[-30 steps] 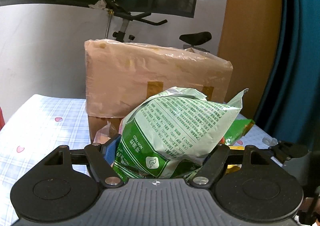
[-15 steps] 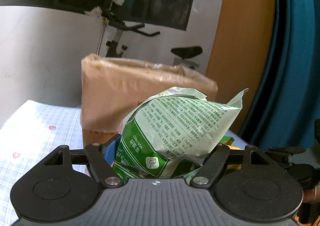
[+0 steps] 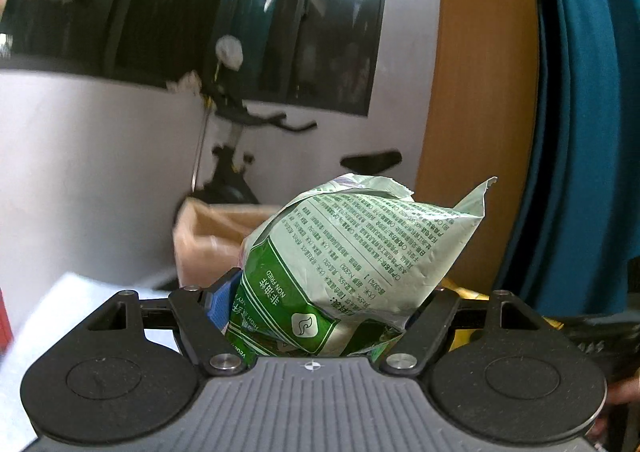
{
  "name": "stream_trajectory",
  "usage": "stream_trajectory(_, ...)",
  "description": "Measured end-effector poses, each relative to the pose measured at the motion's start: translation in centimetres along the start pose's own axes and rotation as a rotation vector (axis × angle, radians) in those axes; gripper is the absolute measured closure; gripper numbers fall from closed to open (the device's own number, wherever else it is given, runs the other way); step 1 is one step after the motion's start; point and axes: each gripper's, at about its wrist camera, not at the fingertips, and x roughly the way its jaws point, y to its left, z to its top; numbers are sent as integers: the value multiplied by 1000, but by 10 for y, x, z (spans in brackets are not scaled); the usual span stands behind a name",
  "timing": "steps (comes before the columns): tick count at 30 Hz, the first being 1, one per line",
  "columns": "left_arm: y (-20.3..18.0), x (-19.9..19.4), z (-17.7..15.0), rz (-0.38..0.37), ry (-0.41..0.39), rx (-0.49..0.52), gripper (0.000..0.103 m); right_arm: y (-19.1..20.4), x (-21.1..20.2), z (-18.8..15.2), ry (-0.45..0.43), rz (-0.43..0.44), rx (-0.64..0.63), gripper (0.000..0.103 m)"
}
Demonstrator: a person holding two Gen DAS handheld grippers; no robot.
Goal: Organize snacks
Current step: 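Carry both bags over the box and open both tools to release them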
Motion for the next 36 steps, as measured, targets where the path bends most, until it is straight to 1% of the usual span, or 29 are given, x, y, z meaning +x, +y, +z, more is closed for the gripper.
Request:
stream_trajectory(5, 4, 0, 27, 12, -54, 8, 25, 4, -8, 36, -112, 23, -31, 35)
stream_trajectory(8, 4, 6, 39, 21, -71, 13, 25, 5, 0, 54, -143, 23, -67, 35)
stream_trajectory(12, 7, 26, 54, 29, -58, -1, 24, 4, 28, 82, -197, 40, -145, 35)
stream_trajectory(15, 16, 51, 66, 27, -42, -48, 24, 1, 57, 96, -224, 43, -189, 35)
stream_trajectory(17, 23, 66, 74, 24, -29, -88, 24, -2, 79, 100, -237, 35, -191, 35)
stream_trajectory(18, 28, 74, 78, 20, -23, -111, 24, -5, 88, 100, -237, 31, -177, 34)
stream_trajectory(20, 35, 88, 83, 11, -11, -151, 24, -13, 109, 103, -206, 23, -118, 34)
stream_trajectory(23, 42, 104, 88, 1, 5, -189, 24, -27, 131, 105, -163, 24, -15, 34)
stream_trajectory(25, 48, 116, 89, -4, 14, -211, 24, -33, 141, 105, -145, 32, 29, 34)
stream_trajectory(28, 55, 131, 89, -17, 19, -234, 24, -38, 152, 107, -118, 30, 48, 34)
stream_trajectory(31, 59, 138, 82, -28, 26, -253, 24, -43, 163, 109, -96, 15, 68, 34)
stream_trajectory(34, 61, 147, 76, -16, 73, -250, 23, -49, 172, 111, -61, -12, 98, 33)
stream_trajectory(36, 64, 151, 74, -10, 97, -241, 20, -51, 176, 111, -43, -22, 99, 30)
